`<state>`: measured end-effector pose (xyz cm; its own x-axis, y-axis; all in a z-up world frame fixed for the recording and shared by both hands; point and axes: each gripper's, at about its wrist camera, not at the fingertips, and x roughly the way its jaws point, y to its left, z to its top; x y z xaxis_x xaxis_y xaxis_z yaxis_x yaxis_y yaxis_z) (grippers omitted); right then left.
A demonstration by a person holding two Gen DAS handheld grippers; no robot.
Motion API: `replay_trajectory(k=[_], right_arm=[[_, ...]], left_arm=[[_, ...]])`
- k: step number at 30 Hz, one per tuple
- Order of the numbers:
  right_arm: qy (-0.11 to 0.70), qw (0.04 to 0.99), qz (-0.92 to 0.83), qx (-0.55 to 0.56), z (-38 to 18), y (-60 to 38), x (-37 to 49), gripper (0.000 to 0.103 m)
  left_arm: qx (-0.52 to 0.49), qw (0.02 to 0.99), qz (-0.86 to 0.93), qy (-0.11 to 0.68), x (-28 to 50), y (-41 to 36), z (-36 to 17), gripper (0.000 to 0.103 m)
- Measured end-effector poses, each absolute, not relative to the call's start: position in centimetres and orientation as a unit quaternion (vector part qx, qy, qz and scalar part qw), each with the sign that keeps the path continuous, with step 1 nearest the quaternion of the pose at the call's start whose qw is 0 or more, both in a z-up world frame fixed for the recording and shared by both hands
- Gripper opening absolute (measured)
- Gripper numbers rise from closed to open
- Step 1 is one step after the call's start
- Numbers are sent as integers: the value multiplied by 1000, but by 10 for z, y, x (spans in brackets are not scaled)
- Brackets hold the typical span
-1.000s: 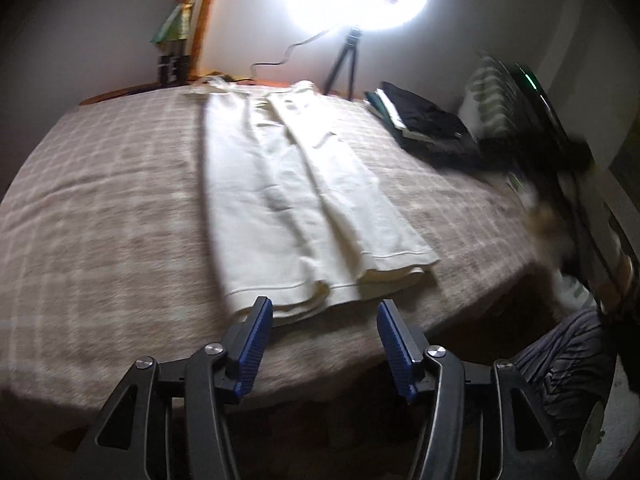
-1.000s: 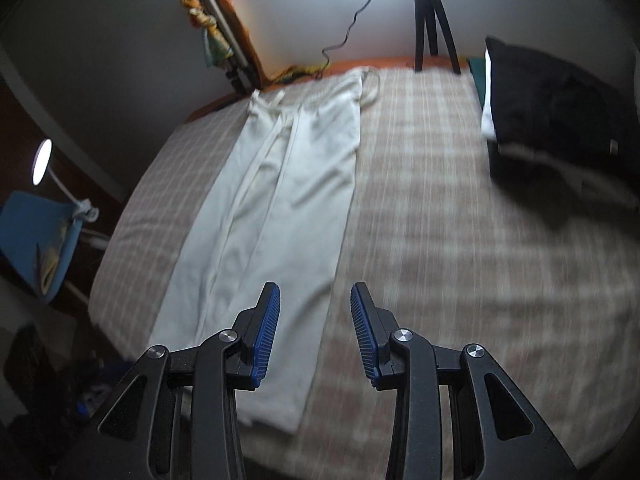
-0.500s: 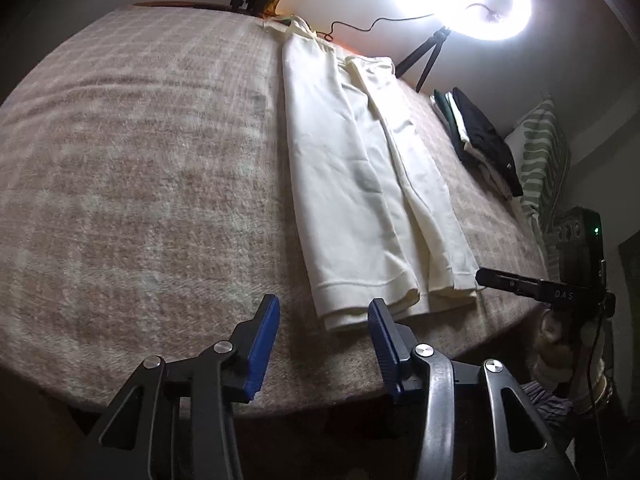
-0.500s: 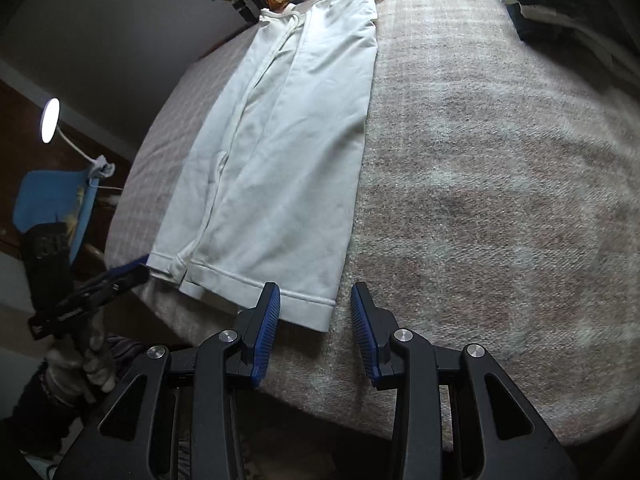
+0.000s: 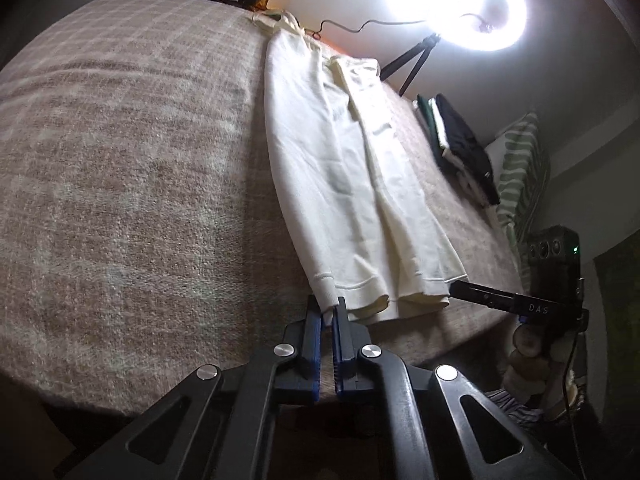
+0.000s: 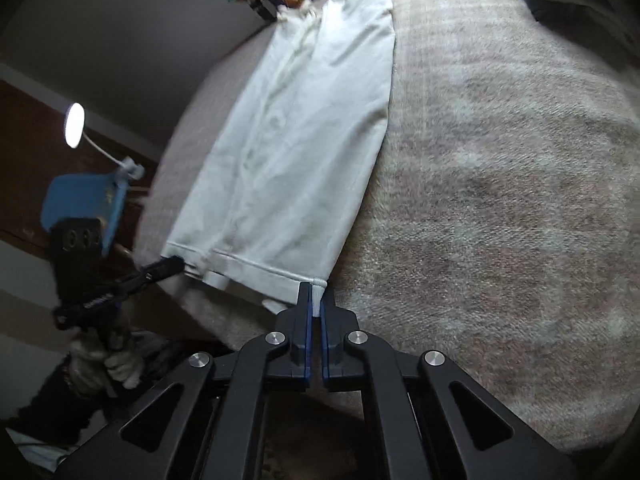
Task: Fold small clothes
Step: 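Grasp the hem of the folded tank top with both tools, then fold the hem up toward the straps with both tools and release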
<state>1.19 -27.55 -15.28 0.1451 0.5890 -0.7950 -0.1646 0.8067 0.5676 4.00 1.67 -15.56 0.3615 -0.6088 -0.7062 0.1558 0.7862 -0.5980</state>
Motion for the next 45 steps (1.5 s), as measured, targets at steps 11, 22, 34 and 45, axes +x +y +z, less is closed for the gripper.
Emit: replay_trajectory(k=[11,22,34,45], right_arm=[[593,726,265,227,-150,-281,23,2],[557,752,253,246,-128,-282,79,2],[563,763,208,238,-150,-278,148,2],[552,779,187,231,-144,-294,160,9]], left_arm=[[-234,788,-251,510,55,11,-145,1],[-227,812,-239,482,119,16,-112,1],[-231,811,-200,499,199,15,-137,1],[-226,837,-169,469,213,17,-129,42]])
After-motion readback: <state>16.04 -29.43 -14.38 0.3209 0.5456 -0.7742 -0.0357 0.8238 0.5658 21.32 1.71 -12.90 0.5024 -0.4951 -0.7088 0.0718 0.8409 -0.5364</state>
